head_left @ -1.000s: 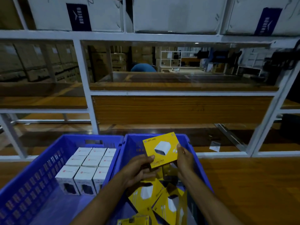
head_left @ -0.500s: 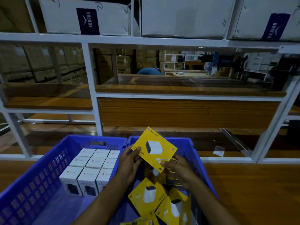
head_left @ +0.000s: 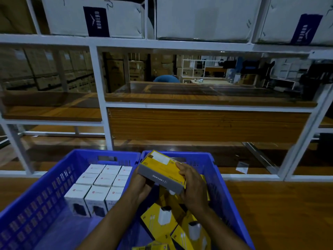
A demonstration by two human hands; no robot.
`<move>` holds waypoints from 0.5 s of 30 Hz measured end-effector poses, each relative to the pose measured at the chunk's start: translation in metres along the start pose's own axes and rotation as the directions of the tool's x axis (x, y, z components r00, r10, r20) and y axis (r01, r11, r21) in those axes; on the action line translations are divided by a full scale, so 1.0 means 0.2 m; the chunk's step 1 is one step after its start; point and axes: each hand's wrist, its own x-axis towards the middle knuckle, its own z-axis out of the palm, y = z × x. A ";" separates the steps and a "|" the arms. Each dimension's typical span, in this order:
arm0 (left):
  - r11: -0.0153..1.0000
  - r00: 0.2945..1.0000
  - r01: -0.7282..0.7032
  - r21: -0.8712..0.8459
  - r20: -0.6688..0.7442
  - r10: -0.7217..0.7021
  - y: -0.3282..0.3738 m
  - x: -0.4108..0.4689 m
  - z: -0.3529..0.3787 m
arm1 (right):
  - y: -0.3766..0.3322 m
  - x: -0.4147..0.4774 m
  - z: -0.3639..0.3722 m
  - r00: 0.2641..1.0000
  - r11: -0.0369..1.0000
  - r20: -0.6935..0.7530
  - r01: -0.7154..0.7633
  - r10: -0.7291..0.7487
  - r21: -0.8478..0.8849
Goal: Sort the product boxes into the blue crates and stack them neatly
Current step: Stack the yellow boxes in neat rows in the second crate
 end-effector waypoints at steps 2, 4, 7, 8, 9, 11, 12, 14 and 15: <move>0.999 1.000 -0.011 -0.030 0.024 0.012 0.00 0.01 0.01 | 0.00 -0.01 0.01 1.000 1.000 -0.006 -0.008 0.008 -0.005; 0.999 0.999 -0.005 -0.035 0.053 0.007 0.01 0.00 0.02 | -0.01 0.00 0.03 0.998 0.995 -0.007 -0.064 0.065 0.070; 0.999 0.988 0.025 -0.043 0.154 -0.018 0.02 -0.02 0.02 | -0.05 0.02 0.03 0.928 0.853 0.058 -0.362 0.369 0.376; 1.000 0.984 0.021 -0.010 0.178 -0.018 0.02 -0.04 0.03 | -0.07 0.02 0.03 0.879 0.728 0.137 -0.458 0.457 0.510; 1.000 0.977 0.012 0.025 0.211 -0.017 0.02 -0.04 0.04 | -0.08 0.02 0.03 0.834 0.578 0.223 -0.518 0.505 0.631; 0.997 0.967 -0.008 0.082 0.255 -0.013 0.01 -0.05 0.04 | -0.09 0.02 0.03 0.763 0.323 0.372 -0.586 0.529 0.743; 0.995 0.964 -0.012 0.099 0.264 -0.015 0.01 -0.05 0.04 | -0.09 0.02 0.03 0.741 0.242 0.430 -0.608 0.516 0.756; 0.994 0.956 -0.010 0.108 0.291 -0.022 0.00 -0.05 0.05 | -0.07 0.04 0.02 0.703 0.142 0.511 -0.645 0.495 0.751; 0.993 0.954 -0.021 0.113 0.299 -0.013 0.00 -0.05 0.05 | -0.06 0.04 0.02 0.681 0.107 0.536 -0.663 0.499 0.741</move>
